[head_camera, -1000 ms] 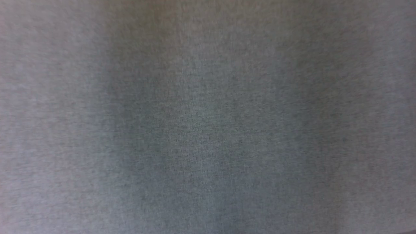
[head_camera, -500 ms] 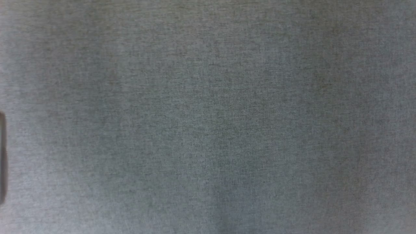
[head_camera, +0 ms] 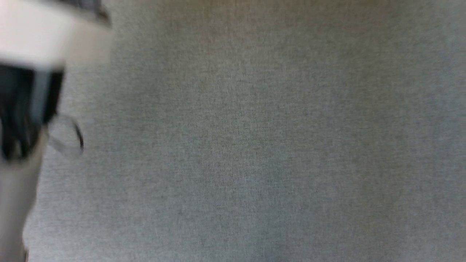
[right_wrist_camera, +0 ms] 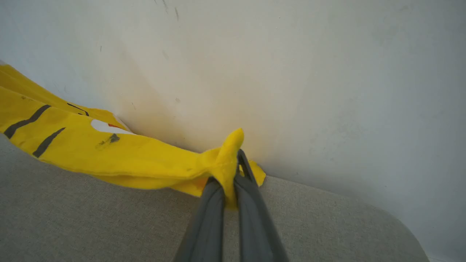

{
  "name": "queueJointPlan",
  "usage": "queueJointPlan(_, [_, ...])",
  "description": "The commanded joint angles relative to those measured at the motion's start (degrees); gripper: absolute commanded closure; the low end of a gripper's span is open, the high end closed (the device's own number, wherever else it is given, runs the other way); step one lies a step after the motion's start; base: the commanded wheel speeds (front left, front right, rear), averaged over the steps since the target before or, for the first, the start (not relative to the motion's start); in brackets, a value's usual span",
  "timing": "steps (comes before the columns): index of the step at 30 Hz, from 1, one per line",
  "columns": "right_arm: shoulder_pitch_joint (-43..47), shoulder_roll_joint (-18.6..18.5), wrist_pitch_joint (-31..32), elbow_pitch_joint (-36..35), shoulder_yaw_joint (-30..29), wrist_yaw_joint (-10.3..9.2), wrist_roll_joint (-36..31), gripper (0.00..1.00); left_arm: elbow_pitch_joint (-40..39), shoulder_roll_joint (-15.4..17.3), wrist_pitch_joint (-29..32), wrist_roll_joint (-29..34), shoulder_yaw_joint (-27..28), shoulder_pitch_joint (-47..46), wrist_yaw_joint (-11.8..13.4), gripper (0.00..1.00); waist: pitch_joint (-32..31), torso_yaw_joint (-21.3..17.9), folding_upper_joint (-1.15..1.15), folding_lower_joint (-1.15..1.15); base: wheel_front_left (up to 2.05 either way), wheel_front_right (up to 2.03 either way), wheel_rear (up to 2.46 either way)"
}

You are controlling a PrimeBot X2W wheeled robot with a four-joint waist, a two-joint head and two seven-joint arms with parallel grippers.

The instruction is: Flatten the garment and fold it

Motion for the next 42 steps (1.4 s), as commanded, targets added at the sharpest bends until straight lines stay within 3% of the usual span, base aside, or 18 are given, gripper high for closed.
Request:
queueJointPlan(1, [1.79, -0.26, 0.26, -0.71, -0.71, -0.06, 0.45, 1.00, -1.09, 0.69, 0.55, -0.46, 0.32, 2.13, 0.65, 1.00, -3.88, 0.46, 0.00, 0.02, 0.00, 0.00, 0.00])
queueJointPlan(5, [11.79, 0.09, 1.95, -4.31, -5.36, -0.06, 1.19, 1.00, -7.41, 3.51, 4.12, -2.53, 0.78, 16.23, 3.92, 1.00, -7.10, 0.11, 0.00, 0.02, 0.00, 0.00, 0.00])
queueJointPlan(9, [21.17, 2.13, 3.06, -5.46, -10.10, -0.06, 0.69, 1.00, -9.44, 3.49, 3.35, -5.90, 0.06, 31.05, 6.14, 1.00, -9.93, -0.06, 0.00, 0.02, 0.00, 0.00, 0.00])
queueJointPlan(14, [32.09, 5.83, 4.25, -6.36, -13.39, -0.06, -1.31, 1.00, -6.02, 3.28, 0.54, -8.78, -2.57, 45.88, 6.21, 1.00, -13.70, 0.11, 0.00, 0.02, 0.00, 0.00, 0.00])
queueJointPlan(18, [39.92, 8.45, 6.63, -6.40, -13.51, -0.06, -1.91, 1.00, -2.51, 3.54, 1.78, -12.55, -5.26, 54.76, 5.40, 1.00, -16.87, 0.36, 0.00, 0.02, 0.00, 0.00, 0.00])
queueJointPlan(25, [49.41, 9.61, 8.81, -4.71, -13.69, -0.06, -2.70, 1.00, -0.98, 5.78, 7.43, -18.74, -6.81, 65.34, 6.58, 1.00, -22.03, 1.08, 0.00, 0.02, 0.00, 0.00, 0.00])
queueJointPlan(32, [56.59, 8.48, 11.78, -4.26, -11.90, -0.06, -1.83, 1.00, -3.30, 7.85, 14.06, -25.78, -7.53, 73.79, 8.60, 1.00, -25.74, 1.64, 0.00, 0.02, 0.00, 0.00, 0.00])
queueJointPlan(42, [67.37, 7.47, 18.97, -5.26, -12.72, -0.06, 1.49, 1.00, -8.28, 10.16, 14.28, -30.35, -5.46, 81.13, 8.50, 1.00, -29.01, 3.33, 0.00, 0.02, 0.00, 0.00, 0.00])
